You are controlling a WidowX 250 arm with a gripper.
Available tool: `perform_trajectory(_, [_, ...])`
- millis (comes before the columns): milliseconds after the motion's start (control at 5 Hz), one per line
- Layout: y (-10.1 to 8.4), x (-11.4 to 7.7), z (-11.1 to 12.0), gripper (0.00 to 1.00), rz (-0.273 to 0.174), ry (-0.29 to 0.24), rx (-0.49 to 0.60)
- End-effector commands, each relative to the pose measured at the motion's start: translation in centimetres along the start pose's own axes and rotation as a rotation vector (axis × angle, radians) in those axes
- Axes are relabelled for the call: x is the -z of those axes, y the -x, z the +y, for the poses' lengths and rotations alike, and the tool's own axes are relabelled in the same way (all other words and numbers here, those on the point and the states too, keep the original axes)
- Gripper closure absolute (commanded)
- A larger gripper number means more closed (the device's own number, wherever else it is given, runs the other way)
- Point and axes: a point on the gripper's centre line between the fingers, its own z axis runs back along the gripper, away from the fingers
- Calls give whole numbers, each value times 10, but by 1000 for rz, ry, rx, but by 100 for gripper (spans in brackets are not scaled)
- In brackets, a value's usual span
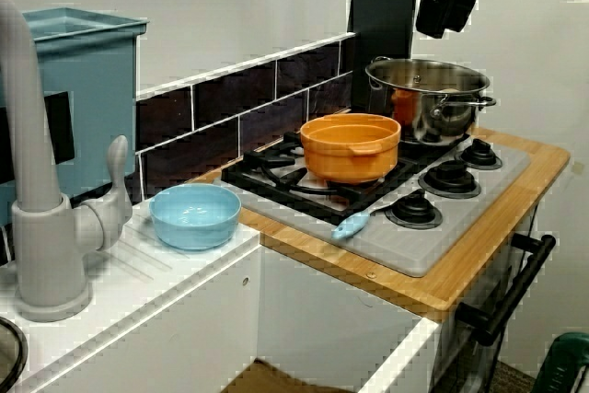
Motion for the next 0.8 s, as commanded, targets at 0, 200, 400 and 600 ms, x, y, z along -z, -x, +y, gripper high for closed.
perform_trajectory(0, [-17, 6, -3, 0, -31, 3, 1])
perform_trajectory(200, [-16, 16, -4, 0, -23, -1, 1])
perform_trajectory(400, [-12, 25, -6, 0, -5, -7, 20])
perform_trajectory(600, [-5, 29, -3, 0, 2, -2, 27])
